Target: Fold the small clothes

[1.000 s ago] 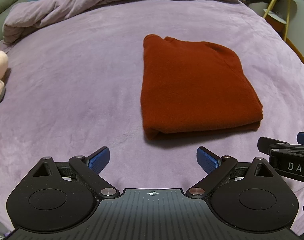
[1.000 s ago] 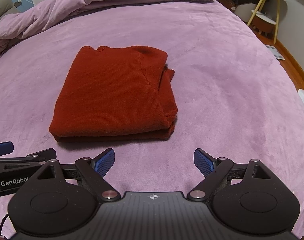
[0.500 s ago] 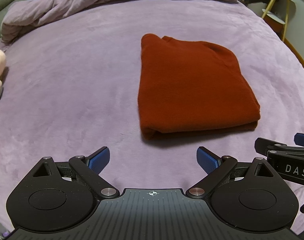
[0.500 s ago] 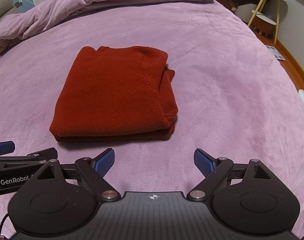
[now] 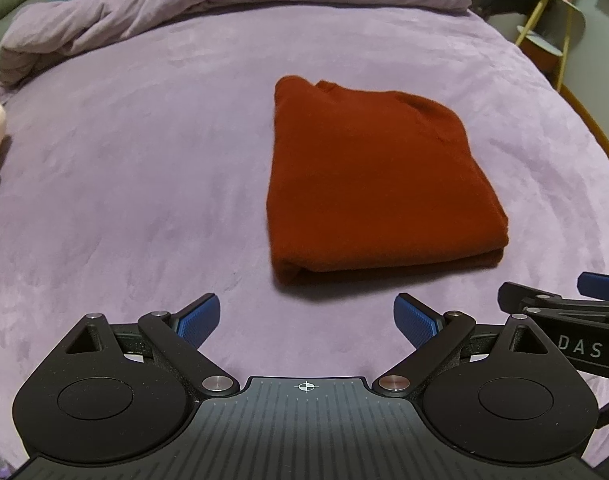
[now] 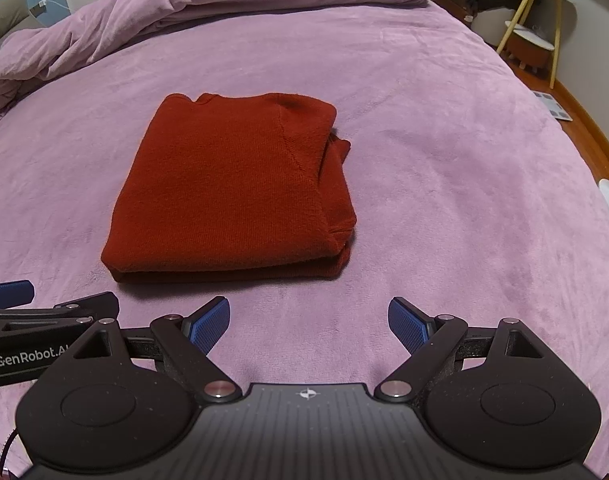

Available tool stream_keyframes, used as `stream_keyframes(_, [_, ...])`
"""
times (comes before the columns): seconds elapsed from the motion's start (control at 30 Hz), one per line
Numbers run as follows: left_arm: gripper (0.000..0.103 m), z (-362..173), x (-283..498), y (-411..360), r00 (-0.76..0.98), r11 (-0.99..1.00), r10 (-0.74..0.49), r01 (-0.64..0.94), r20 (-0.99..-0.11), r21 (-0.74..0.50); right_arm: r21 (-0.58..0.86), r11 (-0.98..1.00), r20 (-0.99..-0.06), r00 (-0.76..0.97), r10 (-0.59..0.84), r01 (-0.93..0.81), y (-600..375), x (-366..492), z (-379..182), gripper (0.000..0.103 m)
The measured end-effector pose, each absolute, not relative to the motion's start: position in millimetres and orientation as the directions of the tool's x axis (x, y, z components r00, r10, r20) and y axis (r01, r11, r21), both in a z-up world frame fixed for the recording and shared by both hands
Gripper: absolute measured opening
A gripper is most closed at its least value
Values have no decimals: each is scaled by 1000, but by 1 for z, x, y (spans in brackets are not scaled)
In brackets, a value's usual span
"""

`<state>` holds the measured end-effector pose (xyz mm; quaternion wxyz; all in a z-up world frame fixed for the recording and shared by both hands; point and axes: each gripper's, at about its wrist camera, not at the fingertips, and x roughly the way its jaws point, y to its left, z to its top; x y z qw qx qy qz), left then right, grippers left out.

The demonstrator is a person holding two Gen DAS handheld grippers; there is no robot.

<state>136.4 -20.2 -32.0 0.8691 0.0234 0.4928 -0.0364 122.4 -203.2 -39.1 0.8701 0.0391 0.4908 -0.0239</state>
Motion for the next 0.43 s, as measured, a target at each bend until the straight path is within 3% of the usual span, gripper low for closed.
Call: stream_keyframes(0.43, [97, -32, 131, -29, 531, 989, 42, 100, -847, 112, 38, 996, -850, 527, -11, 81, -204, 119, -35, 87])
